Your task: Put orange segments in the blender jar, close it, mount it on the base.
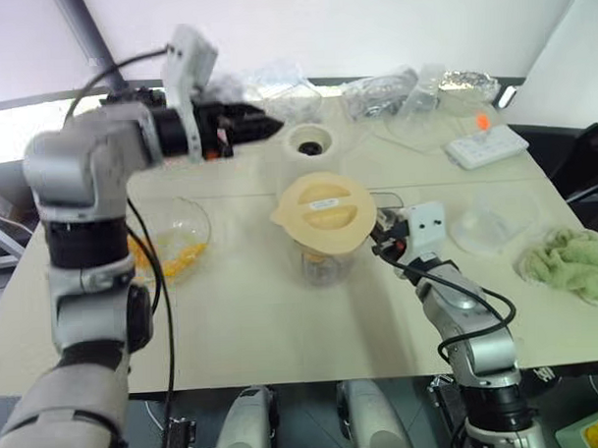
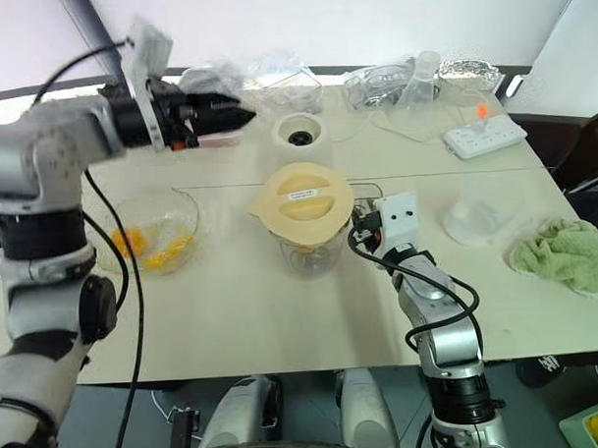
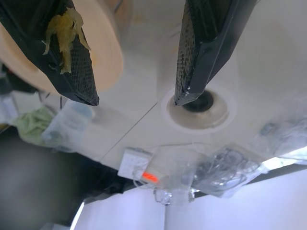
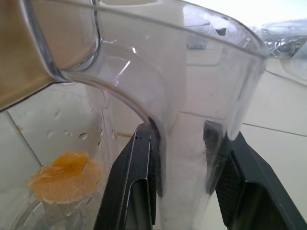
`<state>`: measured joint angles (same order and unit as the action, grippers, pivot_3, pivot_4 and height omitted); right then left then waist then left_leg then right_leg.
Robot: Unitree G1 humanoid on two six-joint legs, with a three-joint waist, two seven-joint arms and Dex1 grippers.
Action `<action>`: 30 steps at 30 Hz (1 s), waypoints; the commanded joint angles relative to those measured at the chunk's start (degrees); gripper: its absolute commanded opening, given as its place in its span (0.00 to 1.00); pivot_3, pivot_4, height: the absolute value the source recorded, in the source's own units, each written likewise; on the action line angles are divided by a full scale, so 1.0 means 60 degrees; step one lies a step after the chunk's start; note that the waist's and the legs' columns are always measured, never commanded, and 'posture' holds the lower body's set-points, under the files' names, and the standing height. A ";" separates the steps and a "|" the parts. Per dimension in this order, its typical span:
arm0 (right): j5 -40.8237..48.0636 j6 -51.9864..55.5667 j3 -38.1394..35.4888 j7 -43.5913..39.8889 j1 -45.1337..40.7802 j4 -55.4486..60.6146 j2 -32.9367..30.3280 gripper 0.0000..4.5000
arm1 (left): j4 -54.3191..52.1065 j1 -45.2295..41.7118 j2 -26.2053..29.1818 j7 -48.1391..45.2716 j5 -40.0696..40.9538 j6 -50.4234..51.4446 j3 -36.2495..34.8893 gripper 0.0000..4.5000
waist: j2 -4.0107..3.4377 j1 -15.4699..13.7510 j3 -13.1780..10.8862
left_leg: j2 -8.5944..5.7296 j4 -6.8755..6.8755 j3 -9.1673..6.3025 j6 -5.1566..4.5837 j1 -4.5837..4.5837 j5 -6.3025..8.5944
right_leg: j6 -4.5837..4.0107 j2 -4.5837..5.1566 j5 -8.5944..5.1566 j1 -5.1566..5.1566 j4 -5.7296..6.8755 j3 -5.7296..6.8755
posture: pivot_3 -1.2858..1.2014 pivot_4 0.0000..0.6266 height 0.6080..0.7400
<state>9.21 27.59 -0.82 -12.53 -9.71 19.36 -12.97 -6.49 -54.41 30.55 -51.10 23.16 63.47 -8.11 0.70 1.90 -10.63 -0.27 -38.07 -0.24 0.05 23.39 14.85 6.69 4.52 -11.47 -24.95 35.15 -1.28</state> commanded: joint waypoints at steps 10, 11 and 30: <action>0.1191 0.2397 -0.1553 0.0240 -0.1738 0.1747 -0.0600 0.22 | -0.3614 0.4730 -0.0384 0.2166 0.0619 -0.0627 -0.0798 0.57 | 0.0010 -0.0183 -0.0011 | -0.0009 -0.0022 0.0011 0.0005 0.0000 -0.0003 | -0.0036 0.0011 -0.0019 0.0009 -0.0004 -0.0004 | 0.52 0.24 1.00; 0.1359 0.2775 -0.1688 0.0288 -0.2030 0.1932 -0.0664 0.22 | -0.3624 0.4870 -0.0368 0.2295 0.0540 -0.0803 -0.0685 0.57 | 0.0006 -0.0186 -0.0013 | -0.0006 -0.0022 0.0008 0.0005 0.0000 -0.0003 | -0.0038 0.0007 -0.0018 0.0008 -0.0004 -0.0001 | 0.52 0.24 1.00; 0.0116 0.1484 -0.0798 0.0316 -1.1346 -0.7192 -0.2085 0.22 | -0.4526 0.6392 -0.0842 0.3014 0.1297 -0.1797 -0.0081 0.57 | -0.0006 -0.0062 -0.0031 | -0.0017 0.0011 0.0073 0.0013 0.0005 -0.0012 | -0.0060 -0.0003 -0.0003 -0.0018 -0.0009 0.0002 | 0.52 0.24 1.00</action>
<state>11.55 43.85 -5.43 -10.95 -74.17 -17.62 -25.99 -30.38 -16.46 24.93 -32.62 29.49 54.26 -7.97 0.66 1.53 -10.82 -0.37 -38.00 0.20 0.12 23.43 14.78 6.33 4.51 -11.49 -25.05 35.09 -1.27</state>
